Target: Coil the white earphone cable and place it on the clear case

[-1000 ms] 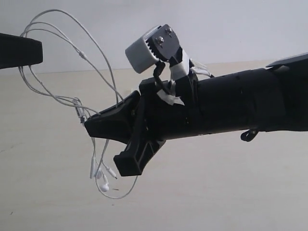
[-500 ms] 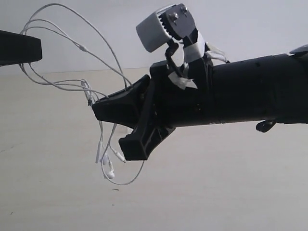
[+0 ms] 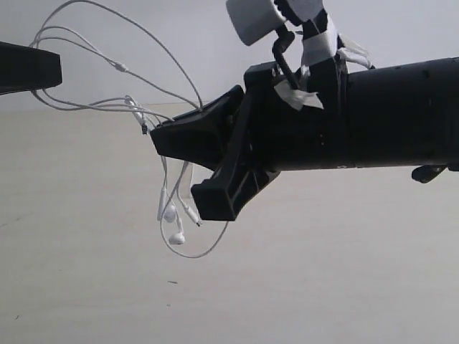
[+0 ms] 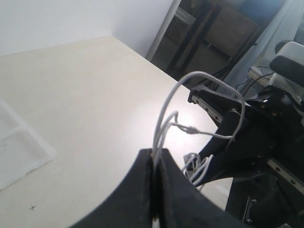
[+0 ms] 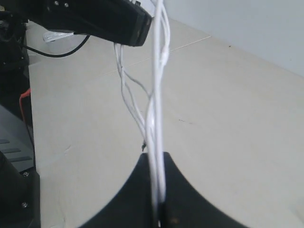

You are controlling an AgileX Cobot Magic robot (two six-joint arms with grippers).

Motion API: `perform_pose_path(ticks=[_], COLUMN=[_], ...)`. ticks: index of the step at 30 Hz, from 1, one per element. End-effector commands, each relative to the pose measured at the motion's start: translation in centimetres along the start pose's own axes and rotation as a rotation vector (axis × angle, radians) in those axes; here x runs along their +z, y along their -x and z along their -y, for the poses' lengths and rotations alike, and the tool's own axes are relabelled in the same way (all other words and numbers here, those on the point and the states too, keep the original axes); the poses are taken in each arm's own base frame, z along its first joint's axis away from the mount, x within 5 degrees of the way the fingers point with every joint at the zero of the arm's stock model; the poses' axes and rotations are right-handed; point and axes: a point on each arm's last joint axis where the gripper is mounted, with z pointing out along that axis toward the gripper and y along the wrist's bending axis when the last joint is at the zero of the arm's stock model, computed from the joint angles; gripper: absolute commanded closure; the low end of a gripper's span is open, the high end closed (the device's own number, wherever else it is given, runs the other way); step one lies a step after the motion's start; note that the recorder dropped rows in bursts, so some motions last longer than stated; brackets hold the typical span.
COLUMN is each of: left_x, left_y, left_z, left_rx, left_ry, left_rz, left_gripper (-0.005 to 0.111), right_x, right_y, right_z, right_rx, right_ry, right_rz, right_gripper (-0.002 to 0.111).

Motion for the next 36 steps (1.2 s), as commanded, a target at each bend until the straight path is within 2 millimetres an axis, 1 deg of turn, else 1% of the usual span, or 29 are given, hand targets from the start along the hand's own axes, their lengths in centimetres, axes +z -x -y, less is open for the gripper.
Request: perform_pose_path(ticks=[1, 6, 16, 21, 28, 30, 36], left_x=[-0.2, -0.2, 0.1, 0.1, 0.1, 0.1, 0.1], left_y=[0.3, 0.2, -1.5, -1.5, -1.5, -1.3, -0.8], left_z=[0.2, 0.2, -0.5, -0.5, -0.5, -0.3, 0.0], left_rx=[0.001, 0.0, -0.045, -0.048, -0.044, -0.048, -0.05], left_ry=[0.01, 0.01, 0.019, 0.019, 0.019, 0.002, -0.033], left_rz=[0.017, 0.016, -0.008, -0.01, -0.01, 0.017, 0.067], left_gripper=[0.107, 0.107, 0.107, 0.107, 0.107, 0.107, 0.107], right_x=[-0.4, -1.1, -2.6, -3.0, -2.7, -2.5, -0.7], right_y=[0.5, 1.1, 2.2, 2.5, 2.3, 2.1, 0.9], right_z=[-0.2, -0.4, -1.0, -1.2, -1.2, -1.2, -0.8], right_rx=[-0.015, -0.02, -0.045, -0.044, -0.033, -0.029, 0.018], right_ry=[-0.006, -0.03, -0.061, -0.07, -0.047, -0.032, 0.046], right_rz=[0.016, 0.04, 0.092, 0.105, 0.095, 0.088, 0.034], right_gripper=[0.108, 0.108, 0.108, 0.108, 0.108, 0.108, 0.108])
